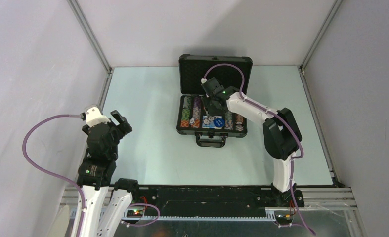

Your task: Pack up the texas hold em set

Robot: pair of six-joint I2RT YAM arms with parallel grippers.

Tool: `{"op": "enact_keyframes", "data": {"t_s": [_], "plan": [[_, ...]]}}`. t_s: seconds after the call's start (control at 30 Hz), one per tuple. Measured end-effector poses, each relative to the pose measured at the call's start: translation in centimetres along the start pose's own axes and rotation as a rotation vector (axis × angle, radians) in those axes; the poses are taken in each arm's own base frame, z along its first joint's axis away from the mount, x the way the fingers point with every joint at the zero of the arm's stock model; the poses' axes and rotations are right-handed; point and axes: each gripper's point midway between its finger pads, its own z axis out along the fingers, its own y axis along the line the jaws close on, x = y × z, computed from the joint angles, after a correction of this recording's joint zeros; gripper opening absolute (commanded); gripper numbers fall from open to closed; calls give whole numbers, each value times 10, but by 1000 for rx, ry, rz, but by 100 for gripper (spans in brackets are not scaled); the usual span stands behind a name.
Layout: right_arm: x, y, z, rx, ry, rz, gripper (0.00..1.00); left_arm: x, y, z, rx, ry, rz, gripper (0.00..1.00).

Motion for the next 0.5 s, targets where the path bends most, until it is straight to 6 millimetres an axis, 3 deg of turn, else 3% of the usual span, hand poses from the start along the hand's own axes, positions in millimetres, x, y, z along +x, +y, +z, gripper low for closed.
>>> {"op": "enact_keyframes", "data": {"t_s": [0.27,0.5], "plan": [[-7,4,-5,-3,-30,2,49,0,0,0,0,0,0,86],[-25,27,-38,-56,-129,72,51,0,0,0,0,0,0,86]]}}
